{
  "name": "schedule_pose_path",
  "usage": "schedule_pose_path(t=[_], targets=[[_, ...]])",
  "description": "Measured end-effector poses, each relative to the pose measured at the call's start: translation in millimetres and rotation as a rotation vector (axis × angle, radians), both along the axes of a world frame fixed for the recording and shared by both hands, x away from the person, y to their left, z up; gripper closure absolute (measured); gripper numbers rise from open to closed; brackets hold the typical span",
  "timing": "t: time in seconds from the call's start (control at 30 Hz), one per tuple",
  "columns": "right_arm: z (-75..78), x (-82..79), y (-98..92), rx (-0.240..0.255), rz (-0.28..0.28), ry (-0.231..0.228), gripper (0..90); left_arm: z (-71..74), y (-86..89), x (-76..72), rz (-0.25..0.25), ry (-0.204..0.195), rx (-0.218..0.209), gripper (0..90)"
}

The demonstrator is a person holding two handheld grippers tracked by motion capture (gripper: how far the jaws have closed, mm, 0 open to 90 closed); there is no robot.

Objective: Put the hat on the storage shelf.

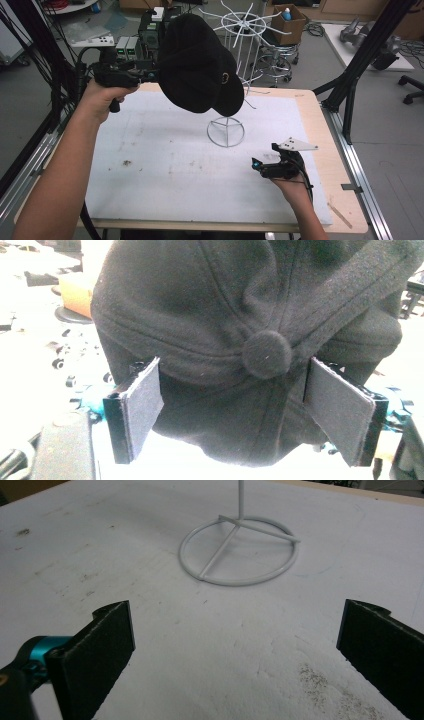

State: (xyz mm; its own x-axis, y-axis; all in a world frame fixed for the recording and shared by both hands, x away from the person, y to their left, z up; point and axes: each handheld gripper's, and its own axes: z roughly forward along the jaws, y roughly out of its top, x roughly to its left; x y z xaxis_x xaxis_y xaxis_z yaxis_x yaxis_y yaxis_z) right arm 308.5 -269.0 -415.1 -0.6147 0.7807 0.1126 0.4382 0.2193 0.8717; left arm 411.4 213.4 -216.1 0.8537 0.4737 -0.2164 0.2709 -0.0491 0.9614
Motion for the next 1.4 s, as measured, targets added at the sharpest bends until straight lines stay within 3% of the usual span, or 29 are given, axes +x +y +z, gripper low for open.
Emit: schedule_pose_path(t=[0.13, 0.23, 0.4, 0.73, 1.03, 1.1, 1.2, 1.4], targets=[[0.0, 0.0, -0.1, 0.0, -0.001, 0.001, 1.0, -3.6, 4.8, -3.2, 0.0, 0.005, 0.019, 21.4], [-0.1, 0.2, -0.2, -0.002, -0.001, -0.004, 1.0, -8.0, 9.8, -6.8, -0.002, 0.006, 0.008, 20.9], [-0.1, -0.2, 0.1, -0.001, -0.002, 0.004, 1.0, -21.7, 16.7, -13.7, 0.019, 0.022, 0.016, 20.3], [-0.3, -0.2, -0.9, -0.005, -0.009, 0.004, 1.0, -49.5, 16.8, -32.3, 0.044, 0.007, 0.075, 17.3], [-1.7, 1.0, -0.9, -0.017, -0.007, 0.009, 1.0, -94.4, 20.9, -45.1, 0.086, 0.017, 0.103, 17.0], [-2.0, 1.1, -0.9, -0.021, -0.007, 0.013, 1.0, -103.1, 20.1, -46.4, 0.096, 0.014, 0.125, 16.9], [-2.1, 1.0, -1.5, -0.024, -0.012, 0.018, 1.0, -111.5, 18.8, -49.0, 0.105, 0.009, 0.144, 16.9], [-2.9, 2.0, -2.9, -0.033, -0.018, 0.022, 1.0, -126.6, 20.2, -55.3, 0.12, 0.001, 0.14, 16.9]])
